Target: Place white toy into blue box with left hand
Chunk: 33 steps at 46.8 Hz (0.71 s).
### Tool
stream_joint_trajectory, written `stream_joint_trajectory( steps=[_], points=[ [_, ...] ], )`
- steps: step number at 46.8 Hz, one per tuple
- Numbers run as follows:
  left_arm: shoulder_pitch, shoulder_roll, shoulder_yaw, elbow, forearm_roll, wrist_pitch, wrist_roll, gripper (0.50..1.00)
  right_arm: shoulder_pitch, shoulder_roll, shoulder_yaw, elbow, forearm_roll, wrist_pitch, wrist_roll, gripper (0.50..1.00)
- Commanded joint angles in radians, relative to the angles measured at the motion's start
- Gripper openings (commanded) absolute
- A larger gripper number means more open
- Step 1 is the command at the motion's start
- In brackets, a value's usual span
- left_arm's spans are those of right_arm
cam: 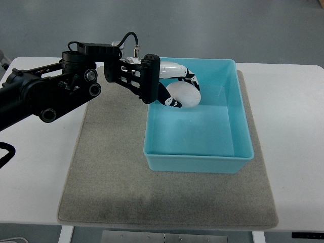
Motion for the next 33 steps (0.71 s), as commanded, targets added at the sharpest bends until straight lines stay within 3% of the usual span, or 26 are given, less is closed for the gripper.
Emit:
stream_joint_trajectory(
  steps=[1, 9, 20, 33],
  points=[
    [0.001, -0.010, -0.004, 0.009, -0.053, 0.000, -0.003, 0.994, 0.000, 0.000, 0.000, 0.000, 0.000, 0.000, 0.001, 0.936],
    [0.001, -0.010, -0.021, 0.015, -0.321, 0.005, -0.003, 0.994, 0.000, 0.000, 0.000, 0.000, 0.000, 0.000, 0.001, 0.936],
    [0.001, -0.012, -0.036, 0.119, -0.616, 0.016, -0.003, 0.994, 0.000, 0.000, 0.000, 0.000, 0.000, 0.000, -0.001, 0.936],
    [0.006, 0.001, -0.056, 0.179, -0.884, 0.077, 0.005, 0.994, 0.000, 0.000, 0.000, 0.000, 0.000, 0.000, 0.001, 0.936]
  ],
)
